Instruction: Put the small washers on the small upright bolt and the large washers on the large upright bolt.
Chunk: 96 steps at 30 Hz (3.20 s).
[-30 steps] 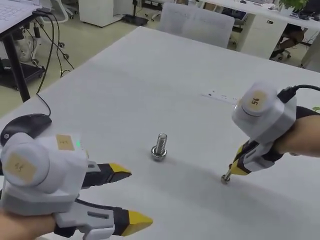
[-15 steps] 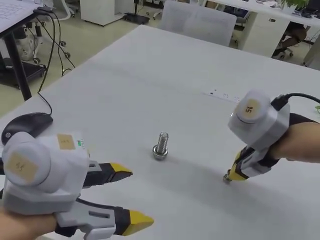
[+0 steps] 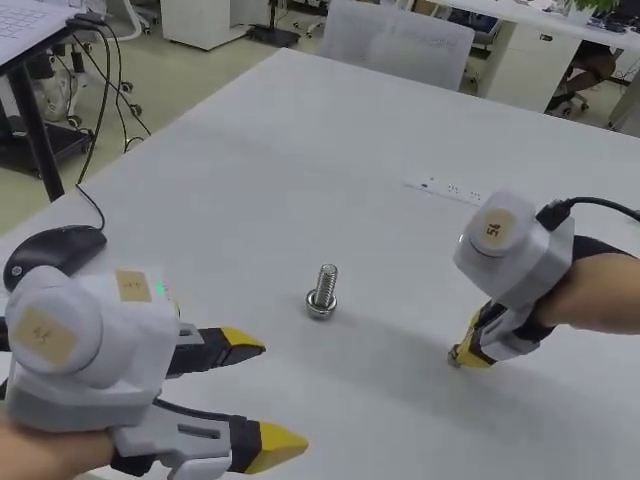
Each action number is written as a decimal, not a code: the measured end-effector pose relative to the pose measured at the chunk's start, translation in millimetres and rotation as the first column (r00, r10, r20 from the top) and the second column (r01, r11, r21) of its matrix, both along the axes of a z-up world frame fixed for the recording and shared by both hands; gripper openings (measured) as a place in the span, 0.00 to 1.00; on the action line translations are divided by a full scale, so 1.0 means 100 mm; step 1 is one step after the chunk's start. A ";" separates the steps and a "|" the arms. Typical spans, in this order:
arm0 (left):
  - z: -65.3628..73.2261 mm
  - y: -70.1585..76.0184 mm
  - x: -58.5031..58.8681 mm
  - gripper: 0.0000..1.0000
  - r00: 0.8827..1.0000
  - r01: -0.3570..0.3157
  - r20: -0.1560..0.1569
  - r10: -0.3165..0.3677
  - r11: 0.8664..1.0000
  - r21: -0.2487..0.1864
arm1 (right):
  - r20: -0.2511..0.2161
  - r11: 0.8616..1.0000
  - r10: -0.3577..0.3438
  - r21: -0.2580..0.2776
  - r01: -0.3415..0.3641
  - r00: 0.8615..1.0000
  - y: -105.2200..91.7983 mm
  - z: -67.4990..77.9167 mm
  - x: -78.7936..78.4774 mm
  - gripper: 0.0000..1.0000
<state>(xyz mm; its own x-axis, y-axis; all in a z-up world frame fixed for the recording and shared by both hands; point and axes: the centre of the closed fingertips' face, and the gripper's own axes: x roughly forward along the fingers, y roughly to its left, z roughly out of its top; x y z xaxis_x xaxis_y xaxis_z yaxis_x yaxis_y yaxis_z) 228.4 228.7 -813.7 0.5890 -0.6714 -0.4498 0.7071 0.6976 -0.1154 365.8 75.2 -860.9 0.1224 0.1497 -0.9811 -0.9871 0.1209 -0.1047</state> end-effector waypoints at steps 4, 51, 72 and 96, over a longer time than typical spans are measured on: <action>0.00 -0.01 0.00 0.56 1.000 0.002 -0.001 -0.002 1.000 0.002 | 0.000 1.000 0.000 -0.002 0.000 1.000 -0.02 -0.02 0.02 0.13; 0.00 -0.05 -0.02 0.57 1.000 0.022 -0.001 -0.022 1.000 0.015 | 0.028 0.986 -0.092 0.140 0.087 0.995 -0.06 0.06 -0.15 0.29; -0.03 -0.05 -0.02 0.58 0.999 0.049 -0.006 -0.049 0.997 0.053 | 0.092 0.936 -0.183 0.321 0.144 0.979 0.01 0.33 -0.25 0.38; 0.22 -0.06 0.06 0.60 0.998 0.054 0.035 -0.055 0.998 0.026 | 0.153 0.837 -0.285 0.522 0.168 0.946 -0.03 0.72 -0.71 0.50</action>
